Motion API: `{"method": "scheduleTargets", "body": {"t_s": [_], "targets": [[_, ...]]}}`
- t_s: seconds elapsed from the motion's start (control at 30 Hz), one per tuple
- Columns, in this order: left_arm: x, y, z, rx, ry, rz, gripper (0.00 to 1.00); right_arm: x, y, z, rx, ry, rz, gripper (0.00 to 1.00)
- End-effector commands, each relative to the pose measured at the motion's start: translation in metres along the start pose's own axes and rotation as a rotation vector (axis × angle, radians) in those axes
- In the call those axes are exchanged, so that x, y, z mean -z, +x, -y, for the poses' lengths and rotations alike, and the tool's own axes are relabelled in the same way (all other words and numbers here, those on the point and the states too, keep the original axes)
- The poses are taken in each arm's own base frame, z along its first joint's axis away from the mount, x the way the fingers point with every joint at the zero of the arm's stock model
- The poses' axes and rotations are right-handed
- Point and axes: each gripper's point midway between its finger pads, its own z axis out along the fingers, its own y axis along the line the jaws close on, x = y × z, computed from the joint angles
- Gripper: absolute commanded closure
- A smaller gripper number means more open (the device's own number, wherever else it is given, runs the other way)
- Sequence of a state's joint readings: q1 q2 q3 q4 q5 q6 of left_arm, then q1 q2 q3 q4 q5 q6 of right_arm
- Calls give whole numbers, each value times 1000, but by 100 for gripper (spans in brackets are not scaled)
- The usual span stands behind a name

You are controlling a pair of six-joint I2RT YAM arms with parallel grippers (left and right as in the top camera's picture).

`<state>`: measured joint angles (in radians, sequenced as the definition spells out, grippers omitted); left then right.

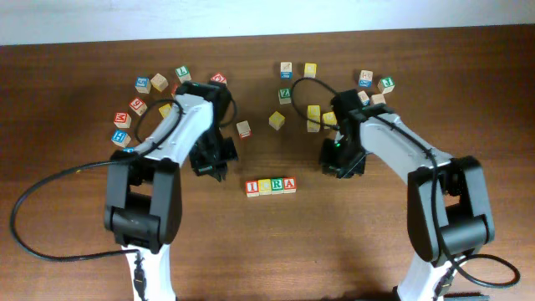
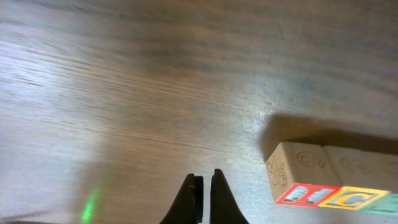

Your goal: Spell out ICRA

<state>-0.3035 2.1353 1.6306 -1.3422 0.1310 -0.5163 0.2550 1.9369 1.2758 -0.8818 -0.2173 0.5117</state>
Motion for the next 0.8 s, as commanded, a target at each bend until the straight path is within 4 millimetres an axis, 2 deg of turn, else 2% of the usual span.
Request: {"method": "scheduleTargets", "body": {"t_s": [0.0, 0.1, 0.27, 0.57, 0.77], "targets": [[-26, 24, 11, -61, -14, -69, 100, -7, 14, -20, 69, -16, -19, 74], [-35, 27, 17, -77, -4, -71, 100, -8, 17, -25, 82, -14, -18, 74], [-36, 23, 28, -84, 52, -56, 100, -8, 21, -33, 81, -61, -41, 74], [-36, 16, 33, -92, 71, -26, 100, -12, 34, -54, 143, -84, -50, 74], [-36, 14, 35, -94, 75, -19, 100, -12, 37, -60, 150, -108, -60, 89]]}}
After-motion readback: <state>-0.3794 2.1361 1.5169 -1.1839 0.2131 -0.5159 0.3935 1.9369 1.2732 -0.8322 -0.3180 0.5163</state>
